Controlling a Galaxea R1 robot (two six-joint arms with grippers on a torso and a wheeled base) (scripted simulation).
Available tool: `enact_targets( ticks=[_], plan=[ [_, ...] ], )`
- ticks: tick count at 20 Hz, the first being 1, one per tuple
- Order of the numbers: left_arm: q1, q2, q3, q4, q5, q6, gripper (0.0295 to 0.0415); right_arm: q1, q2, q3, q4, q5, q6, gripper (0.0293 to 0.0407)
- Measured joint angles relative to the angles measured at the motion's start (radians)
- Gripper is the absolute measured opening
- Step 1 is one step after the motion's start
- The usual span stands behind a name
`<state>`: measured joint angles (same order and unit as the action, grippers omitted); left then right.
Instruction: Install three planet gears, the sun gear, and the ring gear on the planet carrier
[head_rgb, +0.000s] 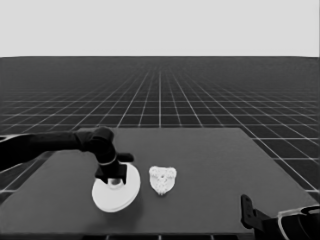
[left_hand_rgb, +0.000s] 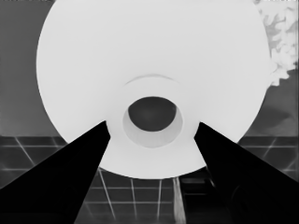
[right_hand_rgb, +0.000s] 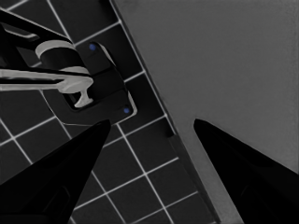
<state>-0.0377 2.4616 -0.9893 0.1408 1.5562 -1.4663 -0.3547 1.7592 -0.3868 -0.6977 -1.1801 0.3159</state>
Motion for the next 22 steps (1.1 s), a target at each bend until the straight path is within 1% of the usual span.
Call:
enact_targets(
  ticks=[2, 3, 4, 5, 7, 9, 12, 13, 15, 18, 22],
  plan=[
    [-0.002, 0.000, 0.000, -0.003, 0.000, 0.000, 0.0348, 0.000, 0.000, 0.000, 0.000, 0.000, 0.000, 0.0385],
    [0.000, 0.201, -0.214, 0.000, 0.010, -0.050, 0.0348, 0.000, 0.000, 0.000, 0.000, 0.000, 0.000, 0.0385],
    [0.001, 0.391, -0.393, 0.001, 0.004, -0.025, 0.0348, 0.000, 0.000, 0.000, 0.000, 0.000, 0.000, 0.0385],
    [0.003, 0.499, -0.533, 0.001, -0.004, 0.023, 0.0348, 0.000, 0.000, 0.000, 0.000, 0.000, 0.000, 0.0385],
    [0.005, 0.600, -0.694, 0.000, -0.015, 0.091, 0.0348, 0.000, 0.000, 0.000, 0.000, 0.000, 0.000, 0.0385],
    [0.006, 0.636, -0.759, 0.000, -0.019, 0.121, 0.0348, 0.000, 0.000, 0.000, 0.000, 0.000, 0.000, 0.0385],
    [0.007, 0.651, -0.789, -0.001, -0.021, 0.135, 0.0348, 0.000, 0.000, 0.000, 0.000, 0.000, 0.000, 0.0385],
    [0.042, 0.658, -0.810, 0.037, -0.032, 0.148, 0.0348, 0.000, 0.000, 0.000, 0.000, 0.000, 0.000, 0.0385],
    [0.083, 0.665, -0.836, 0.071, -0.045, 0.163, 0.0348, 0.000, 0.000, 0.000, 0.000, 0.000, 0.000, 0.0385],
    [0.096, 0.669, -0.848, 0.086, -0.051, 0.171, 0.0348, 0.000, 0.000, 0.000, 0.000, 0.000, 0.000, 0.0385],
    [0.096, 0.670, -0.849, 0.089, -0.053, 0.172, 0.0348, 0.000, 0.000, 0.000, 0.000, 0.000, 0.000, 0.0385]
  ],
)
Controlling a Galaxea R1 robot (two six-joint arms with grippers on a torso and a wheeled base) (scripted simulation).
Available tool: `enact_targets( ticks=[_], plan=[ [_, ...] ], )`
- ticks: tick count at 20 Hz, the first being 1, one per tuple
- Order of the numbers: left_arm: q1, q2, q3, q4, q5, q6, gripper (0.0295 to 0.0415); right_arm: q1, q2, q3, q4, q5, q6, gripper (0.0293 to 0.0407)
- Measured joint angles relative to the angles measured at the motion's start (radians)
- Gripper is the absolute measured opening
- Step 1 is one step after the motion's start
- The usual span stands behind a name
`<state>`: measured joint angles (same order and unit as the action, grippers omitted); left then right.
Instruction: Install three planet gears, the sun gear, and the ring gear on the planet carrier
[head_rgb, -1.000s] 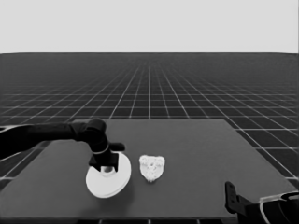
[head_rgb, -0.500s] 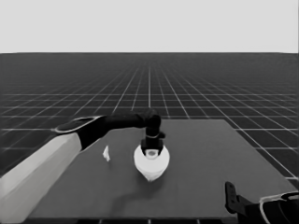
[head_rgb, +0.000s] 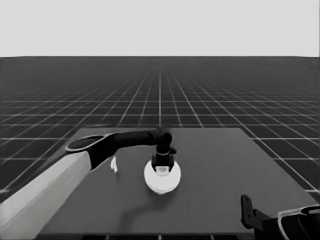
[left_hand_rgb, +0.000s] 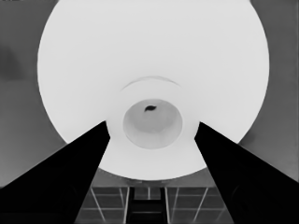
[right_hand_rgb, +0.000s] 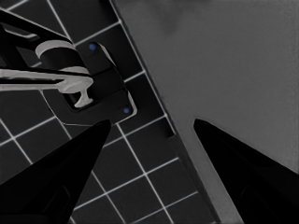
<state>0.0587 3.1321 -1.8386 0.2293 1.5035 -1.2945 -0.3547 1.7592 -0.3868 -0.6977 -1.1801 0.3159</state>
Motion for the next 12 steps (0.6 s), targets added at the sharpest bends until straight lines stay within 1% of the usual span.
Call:
enact_targets(
  ticks=[12],
  plan=[
    [0.014, -0.001, -0.001, 0.000, 0.000, 0.092, 0.0348, 0.000, 0.000, 0.000, 0.000, 0.000, 0.000, 0.0385]
  ],
)
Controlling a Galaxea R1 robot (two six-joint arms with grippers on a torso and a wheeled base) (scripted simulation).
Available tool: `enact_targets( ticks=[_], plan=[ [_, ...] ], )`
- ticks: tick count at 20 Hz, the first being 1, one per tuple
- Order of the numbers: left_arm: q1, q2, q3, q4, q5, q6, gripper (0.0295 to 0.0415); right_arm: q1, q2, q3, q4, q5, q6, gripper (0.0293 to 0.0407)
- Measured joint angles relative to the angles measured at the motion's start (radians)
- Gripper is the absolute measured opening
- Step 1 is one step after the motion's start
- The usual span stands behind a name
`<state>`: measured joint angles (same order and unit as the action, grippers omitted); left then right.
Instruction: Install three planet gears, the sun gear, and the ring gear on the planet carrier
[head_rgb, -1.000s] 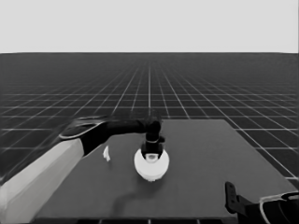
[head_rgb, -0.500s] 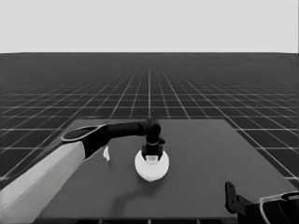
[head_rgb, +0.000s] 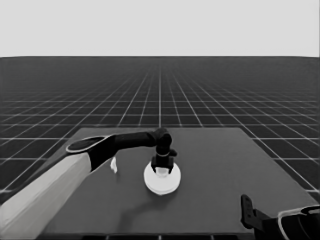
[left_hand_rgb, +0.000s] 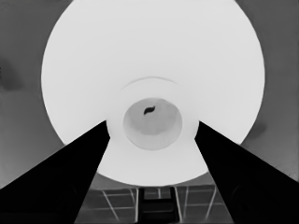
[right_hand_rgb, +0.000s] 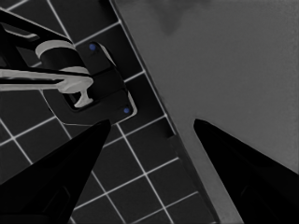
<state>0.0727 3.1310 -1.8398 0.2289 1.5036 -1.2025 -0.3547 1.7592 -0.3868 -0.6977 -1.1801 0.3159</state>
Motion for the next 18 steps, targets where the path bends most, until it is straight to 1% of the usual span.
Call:
enact_targets(
  ticks=[18],
  plan=[
    [0.002, -0.001, 0.000, 0.000, 0.000, 0.157, 0.0348, 0.000, 0.000, 0.000, 0.000, 0.000, 0.000, 0.0385]
  ],
)
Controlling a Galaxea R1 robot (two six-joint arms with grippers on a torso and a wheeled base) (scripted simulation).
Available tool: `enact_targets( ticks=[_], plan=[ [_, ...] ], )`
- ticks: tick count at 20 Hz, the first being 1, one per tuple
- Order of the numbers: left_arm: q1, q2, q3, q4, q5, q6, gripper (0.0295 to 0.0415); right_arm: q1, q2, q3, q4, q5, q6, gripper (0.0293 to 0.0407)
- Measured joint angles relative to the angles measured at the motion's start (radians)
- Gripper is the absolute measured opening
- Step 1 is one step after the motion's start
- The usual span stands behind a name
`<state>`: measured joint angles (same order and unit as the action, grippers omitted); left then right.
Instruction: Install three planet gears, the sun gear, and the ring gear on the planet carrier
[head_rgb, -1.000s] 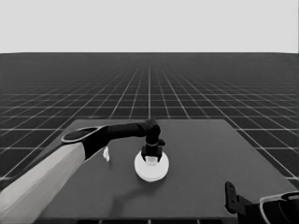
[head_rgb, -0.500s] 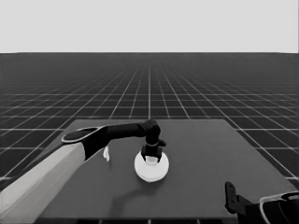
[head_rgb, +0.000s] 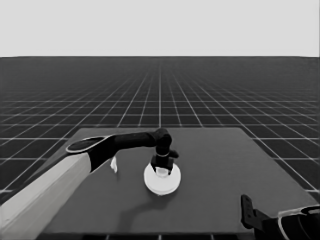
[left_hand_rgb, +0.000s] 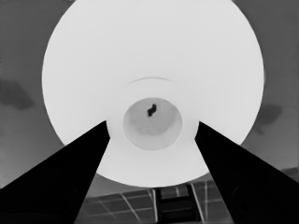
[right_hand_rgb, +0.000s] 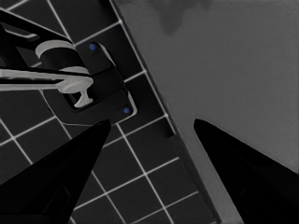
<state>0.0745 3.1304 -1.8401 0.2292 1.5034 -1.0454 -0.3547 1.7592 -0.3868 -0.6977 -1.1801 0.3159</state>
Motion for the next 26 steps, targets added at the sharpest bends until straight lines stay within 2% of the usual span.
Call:
enact_targets(
  ticks=[26],
  plan=[
    [0.000, 0.000, 0.000, 0.000, 0.000, 0.227, 0.0348, 0.000, 0.000, 0.000, 0.000, 0.000, 0.000, 0.0385]
  ],
)
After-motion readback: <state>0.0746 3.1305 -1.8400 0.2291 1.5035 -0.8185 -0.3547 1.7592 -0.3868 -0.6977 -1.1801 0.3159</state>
